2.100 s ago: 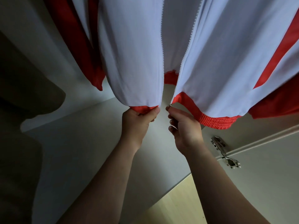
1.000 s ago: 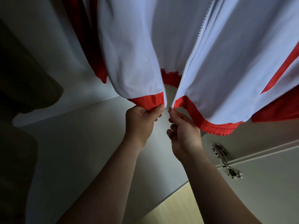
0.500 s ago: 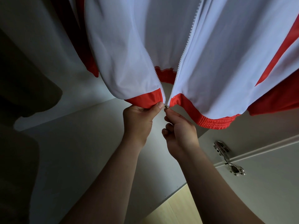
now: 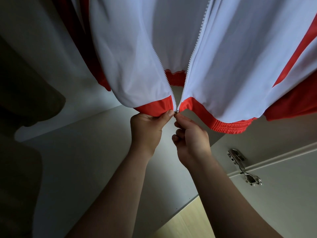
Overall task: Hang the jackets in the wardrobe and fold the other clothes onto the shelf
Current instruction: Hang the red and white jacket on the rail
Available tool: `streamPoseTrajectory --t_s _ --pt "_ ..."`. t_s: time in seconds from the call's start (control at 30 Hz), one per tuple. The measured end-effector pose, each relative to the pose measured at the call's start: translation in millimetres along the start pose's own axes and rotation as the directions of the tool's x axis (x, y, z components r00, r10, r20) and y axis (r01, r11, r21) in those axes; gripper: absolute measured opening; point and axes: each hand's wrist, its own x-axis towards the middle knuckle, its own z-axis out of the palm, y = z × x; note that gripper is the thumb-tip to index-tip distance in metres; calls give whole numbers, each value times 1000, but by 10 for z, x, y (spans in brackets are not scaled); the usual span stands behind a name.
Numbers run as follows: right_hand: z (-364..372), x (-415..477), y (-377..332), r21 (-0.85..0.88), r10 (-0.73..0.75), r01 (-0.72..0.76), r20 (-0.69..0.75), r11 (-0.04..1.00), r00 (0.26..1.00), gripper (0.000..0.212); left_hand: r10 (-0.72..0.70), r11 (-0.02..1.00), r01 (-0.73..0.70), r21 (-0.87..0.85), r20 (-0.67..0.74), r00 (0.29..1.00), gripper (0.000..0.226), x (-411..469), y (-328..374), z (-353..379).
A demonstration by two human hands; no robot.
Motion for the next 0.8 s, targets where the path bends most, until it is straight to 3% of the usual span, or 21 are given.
streamPoseTrajectory --t_s 0.37,0.63,0.8 --pt "42 -9 -5 2 -5 5 72 1000 997 11 151 966 -140 216 -36 988 31 35 1 -54" --pt "28 15 8 -21 -31 33 62 999 998 17 249 908 -246 339 35 968 24 30 41 -84" --pt "32 30 42 -154 -118 120 16 981 993 9 344 819 -360 448 120 931 26 49 48 -116"
